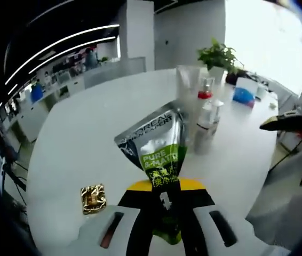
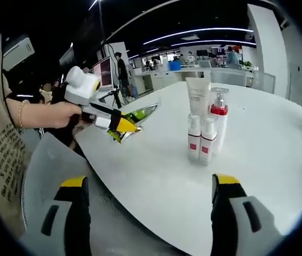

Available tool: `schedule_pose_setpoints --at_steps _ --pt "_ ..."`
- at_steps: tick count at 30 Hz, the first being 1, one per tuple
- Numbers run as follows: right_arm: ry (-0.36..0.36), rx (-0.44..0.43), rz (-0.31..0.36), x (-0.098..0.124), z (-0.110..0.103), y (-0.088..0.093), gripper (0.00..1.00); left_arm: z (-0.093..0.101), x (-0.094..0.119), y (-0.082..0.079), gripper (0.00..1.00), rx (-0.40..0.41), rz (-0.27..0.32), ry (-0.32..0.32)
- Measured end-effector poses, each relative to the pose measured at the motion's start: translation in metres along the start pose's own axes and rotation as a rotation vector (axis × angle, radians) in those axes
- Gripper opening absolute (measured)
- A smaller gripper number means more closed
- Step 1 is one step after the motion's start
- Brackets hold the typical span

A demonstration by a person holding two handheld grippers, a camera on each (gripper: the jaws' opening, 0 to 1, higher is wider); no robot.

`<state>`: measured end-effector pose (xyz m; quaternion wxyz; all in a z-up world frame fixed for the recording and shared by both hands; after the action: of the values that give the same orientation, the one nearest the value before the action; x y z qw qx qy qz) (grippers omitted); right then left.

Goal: Arrange the skincare products in the storage area until every visible bottle or jar stands upright without overlapping.

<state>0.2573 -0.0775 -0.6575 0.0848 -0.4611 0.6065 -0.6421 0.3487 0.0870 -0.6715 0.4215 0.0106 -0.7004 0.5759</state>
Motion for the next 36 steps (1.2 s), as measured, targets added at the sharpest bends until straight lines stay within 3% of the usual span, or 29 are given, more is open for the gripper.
schedule_pose_setpoints --at_steps 10,17,22,25,31,34,36 --pt "-0.091 -0.054 0.088 -0.013 -0.027 -0.023 0.94 0.023 0.030 -0.010 0.11 -0.071 0.061 0.019" --pt "-0.183 -0.175 0.220 -0.028 -0.047 -0.060 0.88 0.038 0.049 -0.022 0.11 -0.083 0.107 0.047" --pt "-0.209 -0.250 0.294 -0.034 -0.051 -0.083 0.82 0.054 0.057 -0.026 0.11 -0.063 0.138 0.088" --pt "-0.200 -0.324 0.369 -0.035 -0.046 -0.098 0.74 0.059 0.058 -0.022 0.11 -0.043 0.138 0.103" --pt "-0.198 -0.330 0.393 -0.038 -0.042 -0.110 0.58 0.069 0.067 -0.023 0.11 -0.038 0.154 0.141" --pt "-0.195 -0.357 0.408 -0.039 -0.040 -0.112 0.44 0.071 0.068 -0.025 0.11 -0.043 0.165 0.149" --pt "-0.185 -0.381 0.412 -0.038 -0.038 -0.110 0.27 0.072 0.069 -0.027 0.11 -0.051 0.171 0.151"
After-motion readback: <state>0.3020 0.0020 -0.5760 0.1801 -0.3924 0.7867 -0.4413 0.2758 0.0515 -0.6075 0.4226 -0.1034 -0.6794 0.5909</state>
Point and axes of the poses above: the point that each gripper's makers call its tool centre point, and the gripper's own axes: x roughly backward along the fingers, z roughly to its right, y roughly out of its underside, the point moved 2 cm from there along x, roughly backward along the fingers
